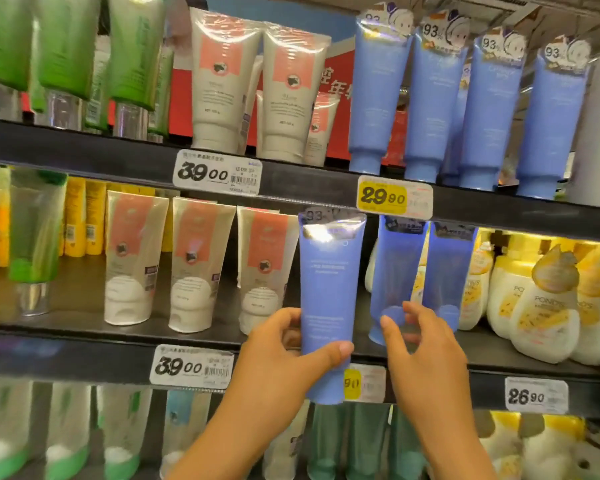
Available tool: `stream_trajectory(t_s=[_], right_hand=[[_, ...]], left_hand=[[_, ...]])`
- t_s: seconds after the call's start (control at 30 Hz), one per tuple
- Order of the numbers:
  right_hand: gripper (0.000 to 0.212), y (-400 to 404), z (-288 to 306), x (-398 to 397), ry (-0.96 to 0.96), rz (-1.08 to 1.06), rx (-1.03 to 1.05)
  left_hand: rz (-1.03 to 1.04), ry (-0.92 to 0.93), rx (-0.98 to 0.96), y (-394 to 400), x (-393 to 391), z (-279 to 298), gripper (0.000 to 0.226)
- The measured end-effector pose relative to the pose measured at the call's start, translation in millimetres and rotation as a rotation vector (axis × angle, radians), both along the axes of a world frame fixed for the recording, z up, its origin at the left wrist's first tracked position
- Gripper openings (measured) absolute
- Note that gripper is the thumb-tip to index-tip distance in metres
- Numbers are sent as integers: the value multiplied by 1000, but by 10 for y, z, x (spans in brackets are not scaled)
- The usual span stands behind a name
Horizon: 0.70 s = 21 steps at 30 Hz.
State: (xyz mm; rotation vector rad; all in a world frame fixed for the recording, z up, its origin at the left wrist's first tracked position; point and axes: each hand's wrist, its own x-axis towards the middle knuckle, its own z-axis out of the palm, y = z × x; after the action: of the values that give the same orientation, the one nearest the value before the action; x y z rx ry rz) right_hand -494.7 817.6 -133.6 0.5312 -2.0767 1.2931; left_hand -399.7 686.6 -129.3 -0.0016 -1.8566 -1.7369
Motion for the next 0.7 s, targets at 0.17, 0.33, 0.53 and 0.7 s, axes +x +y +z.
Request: stream_trajectory(t_s=[0.17, 0.33, 0.53, 0.7], right_hand=[[5, 6, -55, 255, -161, 300, -217], [11, -31, -233, 499, -273, 500, -306], [25, -122, -478, 732, -424, 592, -369], [28, -162, -617, 901, -488, 551, -391]], left_hand=[[-59, -23, 5, 37, 157, -276, 33], [-87, -122, 42, 71, 298, -537, 34], [-73, -215, 62, 69, 471, -725, 33], [-93, -245, 95, 31, 609, -866, 36]])
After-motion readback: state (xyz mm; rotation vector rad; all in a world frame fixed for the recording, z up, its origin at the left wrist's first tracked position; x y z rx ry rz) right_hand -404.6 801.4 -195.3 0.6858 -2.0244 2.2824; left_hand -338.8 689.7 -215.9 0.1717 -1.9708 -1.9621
